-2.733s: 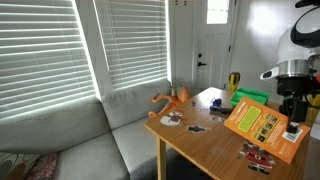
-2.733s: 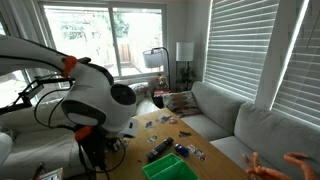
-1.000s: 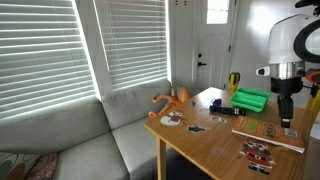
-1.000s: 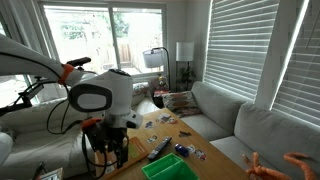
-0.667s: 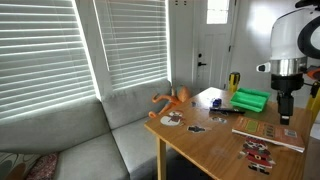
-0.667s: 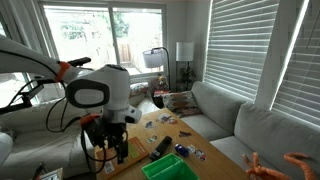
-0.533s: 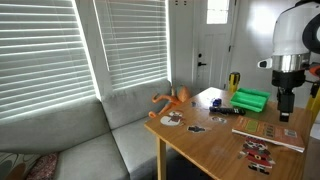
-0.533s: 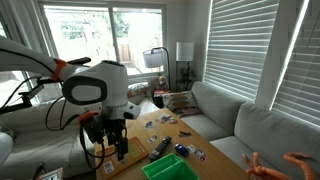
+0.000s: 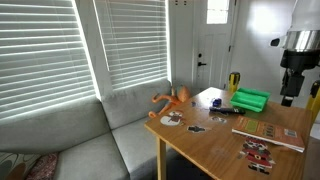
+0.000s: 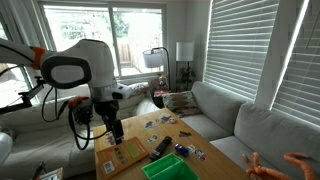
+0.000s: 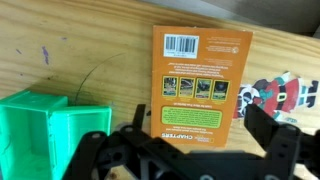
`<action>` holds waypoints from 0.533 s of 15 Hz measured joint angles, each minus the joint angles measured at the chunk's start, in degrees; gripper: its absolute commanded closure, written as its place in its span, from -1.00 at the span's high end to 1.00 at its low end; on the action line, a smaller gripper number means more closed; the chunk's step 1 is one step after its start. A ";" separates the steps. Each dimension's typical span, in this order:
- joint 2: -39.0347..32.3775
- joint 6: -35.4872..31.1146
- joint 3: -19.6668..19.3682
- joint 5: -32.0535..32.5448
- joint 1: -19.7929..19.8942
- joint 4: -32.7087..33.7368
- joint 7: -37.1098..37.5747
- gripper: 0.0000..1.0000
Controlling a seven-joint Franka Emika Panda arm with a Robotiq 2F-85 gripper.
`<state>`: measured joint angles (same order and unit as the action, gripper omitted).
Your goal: Flip the book over on the table
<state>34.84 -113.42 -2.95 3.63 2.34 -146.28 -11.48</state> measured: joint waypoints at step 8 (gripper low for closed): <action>5.21 2.07 0.97 0.39 -0.01 0.27 2.54 1.00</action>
<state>40.05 -111.35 -1.98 4.02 2.33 -146.01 -8.94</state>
